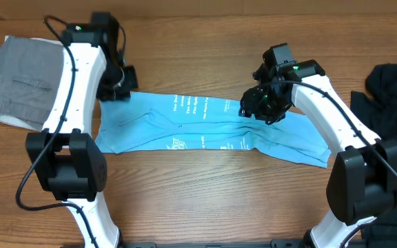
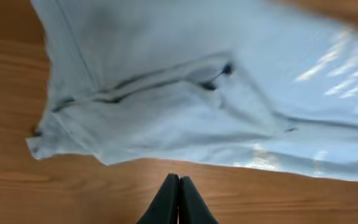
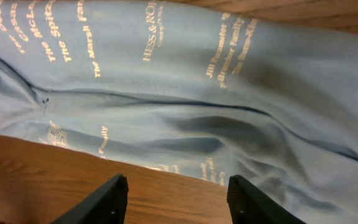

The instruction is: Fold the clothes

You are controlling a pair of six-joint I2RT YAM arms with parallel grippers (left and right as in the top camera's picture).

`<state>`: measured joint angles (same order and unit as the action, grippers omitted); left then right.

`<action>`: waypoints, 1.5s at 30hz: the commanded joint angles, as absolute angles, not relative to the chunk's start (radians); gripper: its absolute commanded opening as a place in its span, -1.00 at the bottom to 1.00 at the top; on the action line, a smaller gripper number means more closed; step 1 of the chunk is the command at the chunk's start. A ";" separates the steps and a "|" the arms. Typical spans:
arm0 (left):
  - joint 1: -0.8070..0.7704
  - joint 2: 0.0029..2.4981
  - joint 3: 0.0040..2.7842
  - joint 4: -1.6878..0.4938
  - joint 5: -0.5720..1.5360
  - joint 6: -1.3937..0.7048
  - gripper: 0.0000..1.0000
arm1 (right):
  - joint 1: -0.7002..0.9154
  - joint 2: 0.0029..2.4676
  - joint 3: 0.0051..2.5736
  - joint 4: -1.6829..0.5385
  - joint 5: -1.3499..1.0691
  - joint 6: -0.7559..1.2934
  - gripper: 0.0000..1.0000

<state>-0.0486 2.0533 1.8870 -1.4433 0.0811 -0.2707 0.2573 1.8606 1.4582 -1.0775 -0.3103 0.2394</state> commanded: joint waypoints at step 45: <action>-0.035 1.654 1.702 -1.246 -0.025 -0.360 1.00 | 0.474 1.952 1.261 -0.570 -0.369 0.290 -0.92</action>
